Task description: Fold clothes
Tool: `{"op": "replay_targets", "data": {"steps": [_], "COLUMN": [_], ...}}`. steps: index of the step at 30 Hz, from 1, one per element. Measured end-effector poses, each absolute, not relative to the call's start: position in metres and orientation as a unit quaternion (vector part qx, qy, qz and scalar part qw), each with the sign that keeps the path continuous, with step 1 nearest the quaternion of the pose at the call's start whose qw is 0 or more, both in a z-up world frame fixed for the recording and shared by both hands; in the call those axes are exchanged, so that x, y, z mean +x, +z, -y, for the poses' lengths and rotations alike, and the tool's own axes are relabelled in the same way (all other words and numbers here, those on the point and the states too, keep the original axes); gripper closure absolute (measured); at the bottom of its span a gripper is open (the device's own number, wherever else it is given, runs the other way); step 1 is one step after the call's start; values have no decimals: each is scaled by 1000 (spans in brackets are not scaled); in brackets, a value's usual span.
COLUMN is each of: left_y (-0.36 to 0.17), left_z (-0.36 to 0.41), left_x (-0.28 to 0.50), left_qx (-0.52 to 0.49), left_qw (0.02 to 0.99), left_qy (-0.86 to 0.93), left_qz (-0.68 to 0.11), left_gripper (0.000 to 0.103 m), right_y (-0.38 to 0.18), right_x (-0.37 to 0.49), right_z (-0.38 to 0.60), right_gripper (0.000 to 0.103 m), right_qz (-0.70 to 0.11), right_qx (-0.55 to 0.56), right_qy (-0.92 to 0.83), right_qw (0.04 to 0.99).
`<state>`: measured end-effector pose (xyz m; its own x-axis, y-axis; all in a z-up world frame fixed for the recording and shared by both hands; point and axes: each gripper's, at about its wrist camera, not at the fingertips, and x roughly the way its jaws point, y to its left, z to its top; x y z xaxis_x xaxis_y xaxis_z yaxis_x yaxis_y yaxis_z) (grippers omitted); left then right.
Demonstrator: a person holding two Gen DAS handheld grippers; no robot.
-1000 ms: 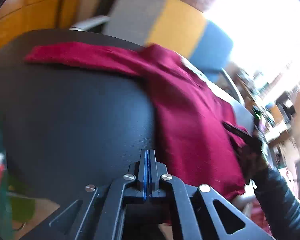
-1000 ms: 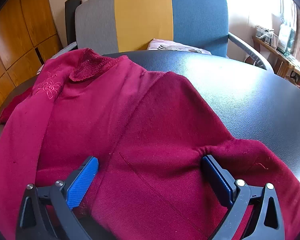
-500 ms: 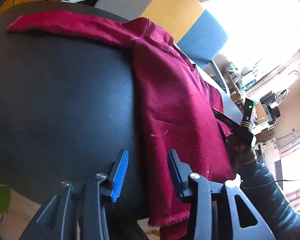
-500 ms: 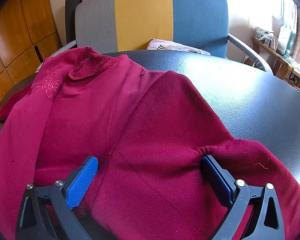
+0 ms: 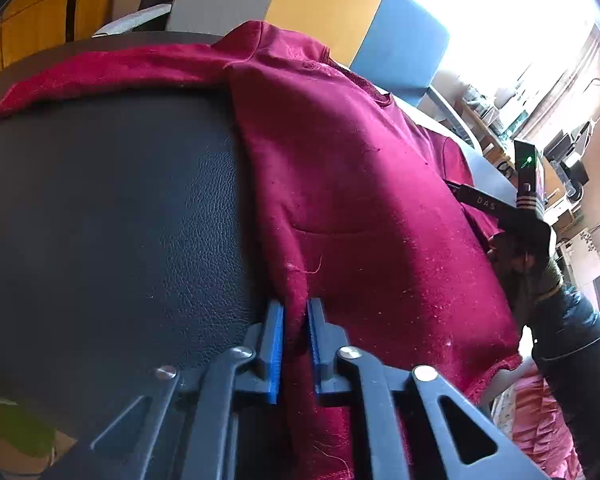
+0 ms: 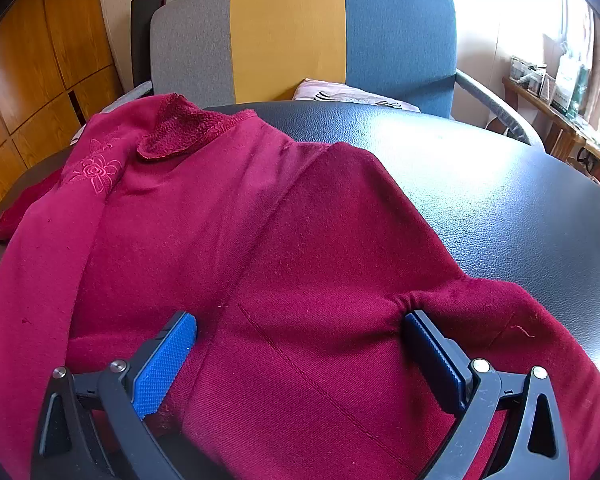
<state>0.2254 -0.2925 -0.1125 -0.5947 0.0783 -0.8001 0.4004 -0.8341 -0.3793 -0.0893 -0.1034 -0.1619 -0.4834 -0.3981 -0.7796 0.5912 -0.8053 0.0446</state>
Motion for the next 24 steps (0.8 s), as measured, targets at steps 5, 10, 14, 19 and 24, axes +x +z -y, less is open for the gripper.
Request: {"op": "replay_targets", "data": {"steps": [5, 10, 14, 19, 24], "left_y": [-109, -98, -80, -77, -80], "left_z": [305, 310, 337, 356, 371], "left_x": [239, 249, 263, 272, 278], "left_qx": [427, 416, 398, 406, 416], "left_qw": [103, 122, 171, 219, 273], "left_qy": [-850, -859, -861, -854, -841], "left_qz": [-293, -273, -268, -241, -212], "left_gripper": [97, 98, 98, 99, 99], "right_y": [-162, -162, -162, -162, -163], "right_x": [-88, -88, -88, -88, -89], "right_z": [104, 103, 104, 104, 103], "right_gripper": [0, 0, 0, 0, 0], "right_qz": [-117, -116, -117, -117, -117], "right_qx": [417, 416, 416, 415, 415], "right_qy": [-854, -854, -854, -854, -854], "right_qw": [290, 290, 290, 290, 290]}}
